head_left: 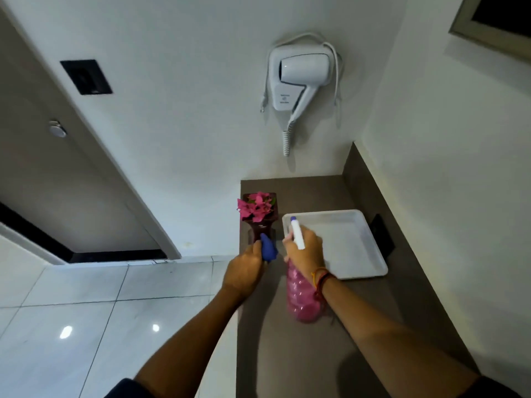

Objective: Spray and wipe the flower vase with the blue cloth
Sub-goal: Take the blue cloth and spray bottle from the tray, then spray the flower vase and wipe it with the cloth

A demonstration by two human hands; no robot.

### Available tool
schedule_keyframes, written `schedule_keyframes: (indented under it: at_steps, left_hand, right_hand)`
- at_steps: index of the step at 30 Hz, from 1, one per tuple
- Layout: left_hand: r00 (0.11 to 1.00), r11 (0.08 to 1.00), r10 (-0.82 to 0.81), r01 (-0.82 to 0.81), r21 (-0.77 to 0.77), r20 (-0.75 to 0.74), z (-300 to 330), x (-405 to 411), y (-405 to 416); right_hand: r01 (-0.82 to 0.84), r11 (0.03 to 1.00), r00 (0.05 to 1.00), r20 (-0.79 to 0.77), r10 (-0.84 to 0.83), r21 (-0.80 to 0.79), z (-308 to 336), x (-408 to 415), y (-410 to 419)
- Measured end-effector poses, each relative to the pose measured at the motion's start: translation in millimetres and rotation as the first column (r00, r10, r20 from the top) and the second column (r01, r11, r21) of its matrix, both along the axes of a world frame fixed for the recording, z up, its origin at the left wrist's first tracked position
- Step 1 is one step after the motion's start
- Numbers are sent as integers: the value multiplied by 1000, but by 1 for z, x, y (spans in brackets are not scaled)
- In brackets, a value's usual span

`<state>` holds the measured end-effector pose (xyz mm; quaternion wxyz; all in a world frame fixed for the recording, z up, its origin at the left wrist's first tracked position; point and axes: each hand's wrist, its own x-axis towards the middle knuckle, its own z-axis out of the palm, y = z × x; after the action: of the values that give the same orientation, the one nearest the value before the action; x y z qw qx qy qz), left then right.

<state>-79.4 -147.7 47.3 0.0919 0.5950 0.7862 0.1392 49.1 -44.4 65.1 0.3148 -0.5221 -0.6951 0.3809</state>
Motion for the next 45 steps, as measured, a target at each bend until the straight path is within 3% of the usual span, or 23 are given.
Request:
schedule_keyframes:
  at_steps: [3,10,15,22,33,36,45]
  left_hand:
    - [998,997,63,-64,-50,-21,-4,-17,-30]
    - [995,991,83,-88,-103,-55,-15,-30,-64]
    - [995,988,71,-79,-132,-66,-23,-33,-69]
    - [996,990,57,-66,-124,-75,-24,-34,-58]
    - [984,997,-51,42,-59,-170,-23,-8,-5]
    - [983,998,-63,58,-34,-170,-22,2,9]
    - [975,998,-66,67,-4,-213,-26,6,23]
  right_hand:
    - [-75,988,996,46,81,-133,-26,-18,-42]
    - [-20,957,996,74,43,-290,-41,-44,-72]
    - [59,972,992,118,-33,-229,-43,-48,-74]
    - [-9,978,999,43,18,-210,-40,-36,-60]
    - [51,998,950,-305,-62,-44,32,29,54]
    - [22,1000,942,-335,-25,-14,30,45,82]
    - [121,992,952,-277,-129,-48,-13,89,142]
